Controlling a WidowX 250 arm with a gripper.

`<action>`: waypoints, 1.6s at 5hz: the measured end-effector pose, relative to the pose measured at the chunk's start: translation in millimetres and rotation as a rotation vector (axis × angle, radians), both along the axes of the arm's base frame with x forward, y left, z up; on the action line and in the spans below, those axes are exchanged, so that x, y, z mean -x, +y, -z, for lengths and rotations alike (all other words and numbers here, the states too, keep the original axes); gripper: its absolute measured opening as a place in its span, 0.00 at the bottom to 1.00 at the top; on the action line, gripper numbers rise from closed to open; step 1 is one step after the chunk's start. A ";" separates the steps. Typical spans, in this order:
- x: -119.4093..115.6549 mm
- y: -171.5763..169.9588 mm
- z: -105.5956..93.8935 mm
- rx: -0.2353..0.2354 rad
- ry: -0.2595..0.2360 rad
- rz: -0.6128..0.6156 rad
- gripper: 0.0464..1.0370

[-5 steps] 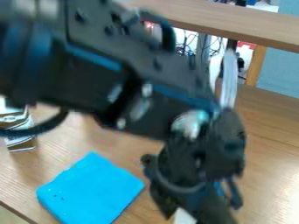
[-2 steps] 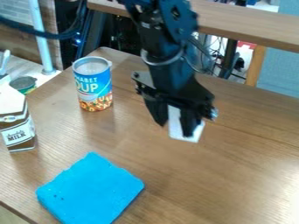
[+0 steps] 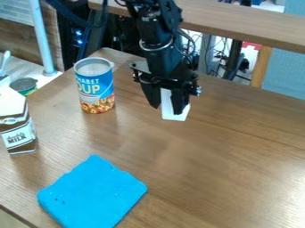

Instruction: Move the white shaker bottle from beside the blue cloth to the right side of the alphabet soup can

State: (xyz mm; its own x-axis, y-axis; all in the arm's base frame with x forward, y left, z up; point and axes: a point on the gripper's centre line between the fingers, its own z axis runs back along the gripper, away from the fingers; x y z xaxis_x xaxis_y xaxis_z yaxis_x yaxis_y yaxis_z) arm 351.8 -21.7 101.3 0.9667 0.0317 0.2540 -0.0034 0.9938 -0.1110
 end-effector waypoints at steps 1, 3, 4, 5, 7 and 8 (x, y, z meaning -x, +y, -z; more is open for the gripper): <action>-27.4 10.9 11.4 -0.034 0.013 0.014 0.63; -62.4 23.1 40.3 -0.042 0.067 0.016 0.63; -65.6 26.3 47.5 -0.056 0.071 0.023 0.70; -62.7 28.2 55.6 -0.069 0.095 0.027 0.96; -41.2 21.0 32.5 -0.037 0.088 0.054 0.97; -25.9 16.1 -5.6 -0.018 0.031 0.078 0.97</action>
